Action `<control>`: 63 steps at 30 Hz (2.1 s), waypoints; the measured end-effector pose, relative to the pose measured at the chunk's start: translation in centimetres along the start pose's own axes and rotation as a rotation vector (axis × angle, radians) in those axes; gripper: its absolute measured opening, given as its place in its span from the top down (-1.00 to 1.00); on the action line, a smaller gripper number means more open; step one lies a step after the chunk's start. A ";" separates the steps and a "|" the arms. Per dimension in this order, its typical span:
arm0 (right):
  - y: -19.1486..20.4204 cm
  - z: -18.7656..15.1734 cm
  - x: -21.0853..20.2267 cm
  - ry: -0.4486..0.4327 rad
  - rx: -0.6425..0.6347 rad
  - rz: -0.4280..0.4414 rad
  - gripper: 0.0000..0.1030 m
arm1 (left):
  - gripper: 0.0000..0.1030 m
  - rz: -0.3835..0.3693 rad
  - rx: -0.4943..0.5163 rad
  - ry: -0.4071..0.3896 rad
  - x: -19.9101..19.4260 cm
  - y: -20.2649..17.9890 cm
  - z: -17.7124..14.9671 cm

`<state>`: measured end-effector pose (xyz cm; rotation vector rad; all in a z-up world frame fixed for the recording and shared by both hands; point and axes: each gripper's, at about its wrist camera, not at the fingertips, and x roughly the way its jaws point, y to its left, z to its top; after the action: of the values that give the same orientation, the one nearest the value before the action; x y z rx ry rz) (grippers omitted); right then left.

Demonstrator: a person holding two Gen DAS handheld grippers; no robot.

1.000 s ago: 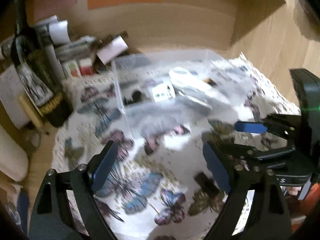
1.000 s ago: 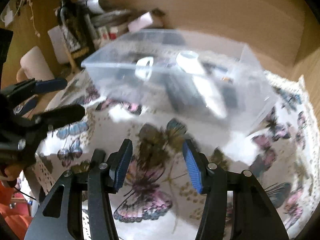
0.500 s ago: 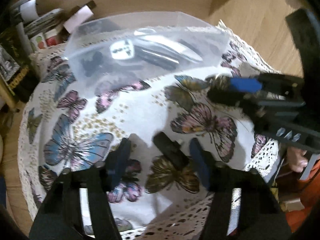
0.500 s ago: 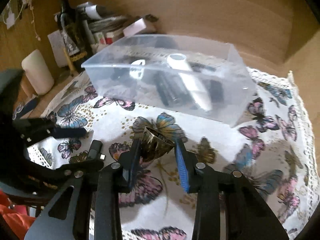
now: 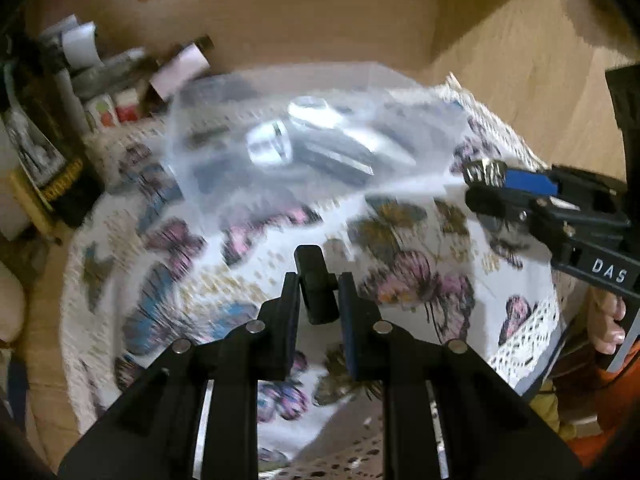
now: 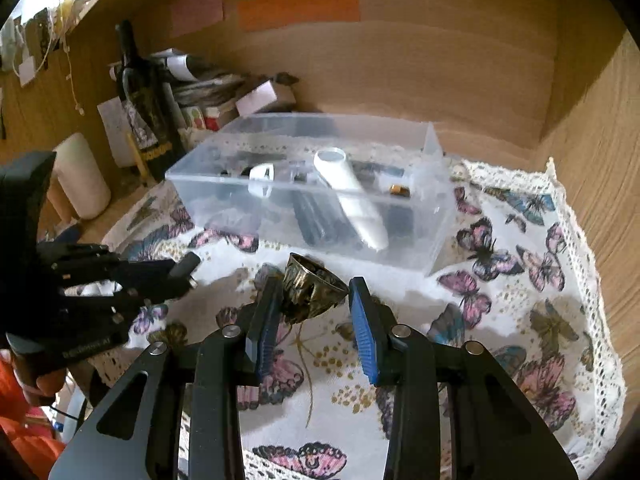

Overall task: Organize rigid objects
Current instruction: 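Grasp the brass funnel piece with the right tool while the left grasps a black part, then lower both items into the clear box and open both tools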

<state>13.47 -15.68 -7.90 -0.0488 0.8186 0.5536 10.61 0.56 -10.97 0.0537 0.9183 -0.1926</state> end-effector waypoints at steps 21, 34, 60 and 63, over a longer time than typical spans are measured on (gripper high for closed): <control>-0.6 8.7 -1.9 -0.205 -0.030 -0.025 0.39 | 0.64 0.075 -0.061 -0.258 -4.7 4.0 10.6; -0.8 9.0 6.4 -0.021 0.001 -0.019 0.39 | 0.64 0.050 -0.096 -0.085 2.4 5.6 10.2; 1.0 8.6 1.2 -0.158 -0.048 -0.051 -0.03 | 0.33 0.076 -0.060 -0.214 -2.8 4.6 10.0; 1.6 8.1 -2.0 -0.236 -0.055 -0.069 -0.19 | 0.17 0.086 -0.048 -0.288 -5.7 4.0 9.7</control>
<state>17.06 -13.17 -0.64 -0.0604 0.5702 0.5060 15.62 4.03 -0.66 0.0200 0.6318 -0.0950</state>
